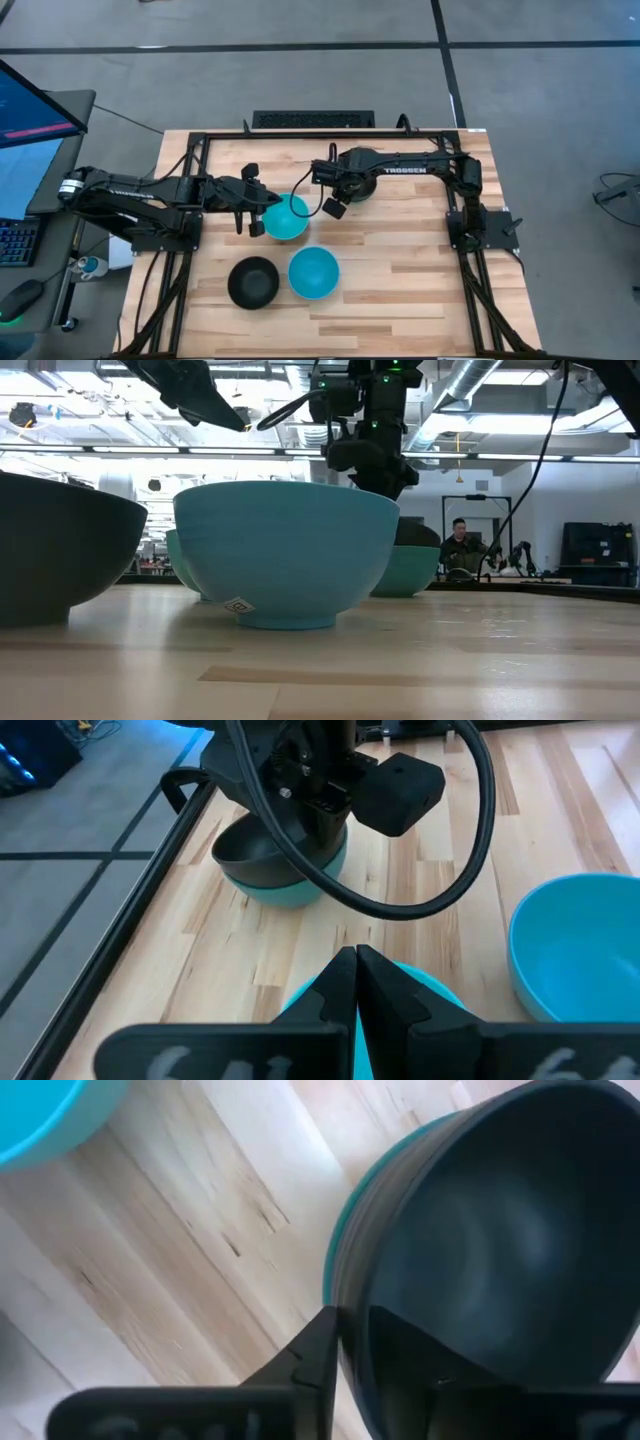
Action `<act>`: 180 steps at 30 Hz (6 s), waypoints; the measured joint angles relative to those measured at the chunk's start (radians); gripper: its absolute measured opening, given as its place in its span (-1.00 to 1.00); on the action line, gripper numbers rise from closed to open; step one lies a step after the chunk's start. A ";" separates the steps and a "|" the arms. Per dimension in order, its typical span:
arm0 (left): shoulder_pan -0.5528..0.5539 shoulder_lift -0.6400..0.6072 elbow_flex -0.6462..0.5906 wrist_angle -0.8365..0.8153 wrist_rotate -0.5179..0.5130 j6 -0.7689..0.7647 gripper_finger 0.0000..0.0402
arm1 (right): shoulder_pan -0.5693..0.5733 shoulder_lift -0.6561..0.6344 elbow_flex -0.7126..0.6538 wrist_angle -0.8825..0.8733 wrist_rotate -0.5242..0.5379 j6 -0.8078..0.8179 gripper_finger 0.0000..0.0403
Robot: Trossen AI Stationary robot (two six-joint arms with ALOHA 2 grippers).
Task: Nest bowls inside each other
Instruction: Stack the top black bowl on the green bowl, then move the stacked bowls to the center of the table
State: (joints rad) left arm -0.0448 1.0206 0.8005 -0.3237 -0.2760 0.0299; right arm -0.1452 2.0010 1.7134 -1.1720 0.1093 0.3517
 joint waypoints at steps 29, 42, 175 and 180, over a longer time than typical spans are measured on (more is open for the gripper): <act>0.000 0.000 0.000 0.000 0.001 0.000 -0.99 | -0.014 0.000 -0.052 -0.010 0.049 0.053 -0.63; 0.000 0.000 0.000 0.001 0.007 0.011 -0.99 | 0.047 -0.007 -0.008 0.031 0.145 0.038 -0.27; -0.082 -0.067 -0.102 -0.066 0.025 -0.105 -0.21 | -0.418 -0.497 -0.656 0.413 0.041 0.198 -0.97; -0.082 -0.067 -0.102 -0.066 0.001 -0.106 -0.21 | -0.449 -0.442 -0.655 0.508 -0.014 0.196 -0.97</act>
State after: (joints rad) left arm -0.1265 0.9539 0.6983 -0.3901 -0.2748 -0.0761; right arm -0.5945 1.5588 1.0580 -0.6637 0.0949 0.5472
